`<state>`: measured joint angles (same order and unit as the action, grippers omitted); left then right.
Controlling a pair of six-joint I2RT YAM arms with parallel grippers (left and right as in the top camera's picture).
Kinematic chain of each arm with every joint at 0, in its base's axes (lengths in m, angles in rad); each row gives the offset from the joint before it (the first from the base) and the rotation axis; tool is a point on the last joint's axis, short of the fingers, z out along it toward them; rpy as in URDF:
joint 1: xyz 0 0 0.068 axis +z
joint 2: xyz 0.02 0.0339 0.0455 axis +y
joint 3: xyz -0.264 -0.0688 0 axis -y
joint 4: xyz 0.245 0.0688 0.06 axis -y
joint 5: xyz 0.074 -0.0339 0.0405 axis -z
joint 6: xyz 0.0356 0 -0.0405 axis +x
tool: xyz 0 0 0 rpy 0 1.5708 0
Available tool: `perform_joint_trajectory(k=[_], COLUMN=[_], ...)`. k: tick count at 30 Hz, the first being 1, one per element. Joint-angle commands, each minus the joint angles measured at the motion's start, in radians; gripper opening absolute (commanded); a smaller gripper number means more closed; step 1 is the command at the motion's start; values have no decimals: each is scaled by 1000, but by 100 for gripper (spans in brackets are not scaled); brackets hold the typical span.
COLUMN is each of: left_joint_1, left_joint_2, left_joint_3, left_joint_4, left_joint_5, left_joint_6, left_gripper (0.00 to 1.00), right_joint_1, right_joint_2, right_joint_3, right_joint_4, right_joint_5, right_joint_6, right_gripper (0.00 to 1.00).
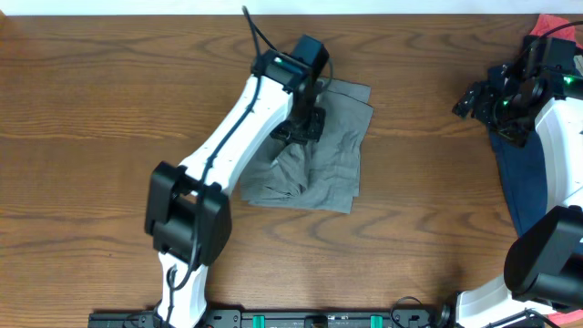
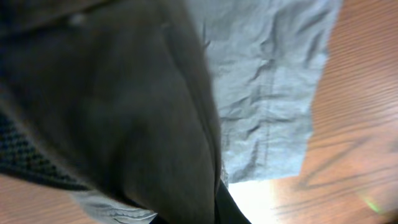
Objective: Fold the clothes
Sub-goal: 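Fold the grey shorts' left half rightward over the other half with left gripper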
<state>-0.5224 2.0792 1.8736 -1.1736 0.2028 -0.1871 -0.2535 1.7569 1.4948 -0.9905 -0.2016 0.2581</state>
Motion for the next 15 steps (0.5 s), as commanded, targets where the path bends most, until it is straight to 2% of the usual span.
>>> perform_joint_trajectory(k=[1, 3, 6, 7, 15], left_joint_1=[-6, -8, -7, -7, -7], left_joint_2=[46, 65, 82, 84, 25], left_joint_3=[-6, -6, -6, -6, 2], left_joint_4=[2, 3, 5, 5, -12], left_joint_5=[-5, -2, 29, 40, 107], left_joint_6=[-10, -10, -10, -10, -10], left_gripper=[6, 8, 47, 51, 57], right_joint_1=[-2, -2, -2, -2, -2], right_joint_2=[-1, -1, -1, -1, -1], right_joint_3=[1, 1, 1, 1, 1], right_joint_4=[-1, 0, -1, -1, -1], right_joint_5=[3, 3, 3, 3, 3], right_joint_6=[-12, -12, -12, -12, -12], right_gripper=[99, 99, 99, 99, 99])
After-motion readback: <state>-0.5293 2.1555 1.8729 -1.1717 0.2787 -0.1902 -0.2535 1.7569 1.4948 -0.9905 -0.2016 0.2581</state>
